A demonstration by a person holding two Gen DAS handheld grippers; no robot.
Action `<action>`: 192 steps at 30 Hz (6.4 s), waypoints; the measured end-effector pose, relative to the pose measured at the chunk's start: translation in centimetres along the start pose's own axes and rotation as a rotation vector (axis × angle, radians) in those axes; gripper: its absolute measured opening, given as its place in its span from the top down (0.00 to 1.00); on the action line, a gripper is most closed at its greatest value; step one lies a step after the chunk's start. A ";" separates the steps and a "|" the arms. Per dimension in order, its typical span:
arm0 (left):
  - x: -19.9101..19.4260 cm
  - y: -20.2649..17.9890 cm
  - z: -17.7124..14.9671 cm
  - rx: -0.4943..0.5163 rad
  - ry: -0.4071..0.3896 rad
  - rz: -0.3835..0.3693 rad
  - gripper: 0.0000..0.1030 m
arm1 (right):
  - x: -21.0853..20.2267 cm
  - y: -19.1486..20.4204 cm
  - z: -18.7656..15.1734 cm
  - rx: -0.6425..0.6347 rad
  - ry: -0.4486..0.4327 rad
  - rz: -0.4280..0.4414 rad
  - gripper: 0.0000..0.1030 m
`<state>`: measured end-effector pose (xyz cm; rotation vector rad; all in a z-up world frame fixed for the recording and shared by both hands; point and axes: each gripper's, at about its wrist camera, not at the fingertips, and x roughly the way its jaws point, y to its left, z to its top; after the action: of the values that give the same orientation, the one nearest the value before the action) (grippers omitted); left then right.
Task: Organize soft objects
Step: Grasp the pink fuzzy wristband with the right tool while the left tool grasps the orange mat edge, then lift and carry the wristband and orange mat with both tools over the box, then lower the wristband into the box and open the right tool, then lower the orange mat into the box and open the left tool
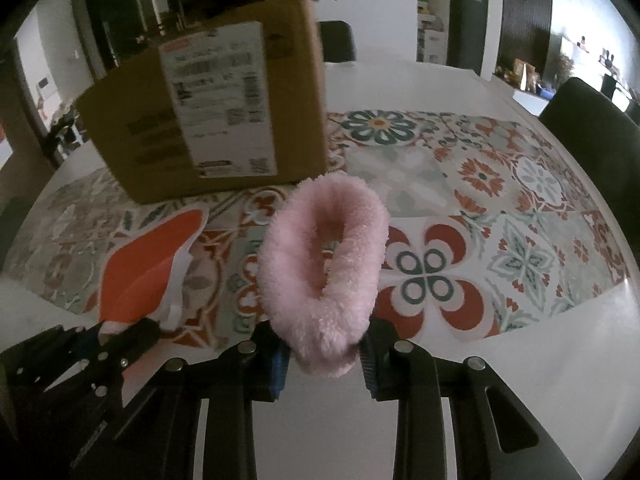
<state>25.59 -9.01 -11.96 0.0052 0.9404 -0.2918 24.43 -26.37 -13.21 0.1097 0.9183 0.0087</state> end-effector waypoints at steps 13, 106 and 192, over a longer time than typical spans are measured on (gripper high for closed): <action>-5.2 0.7 1.0 -0.005 -0.126 -0.004 0.81 | -4.3 2.0 0.5 -0.012 -0.070 0.047 0.70; -5.3 1.2 20.0 0.364 -0.271 0.028 0.84 | -2.5 6.2 19.3 -0.092 -0.170 0.131 0.70; -3.0 4.8 20.3 0.073 -0.133 0.114 0.39 | 2.9 5.8 21.4 -0.019 0.103 0.115 0.93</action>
<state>41.28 -6.30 1.93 0.1052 0.7934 -0.2180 43.38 -22.40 -2.10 0.1452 1.0132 0.1309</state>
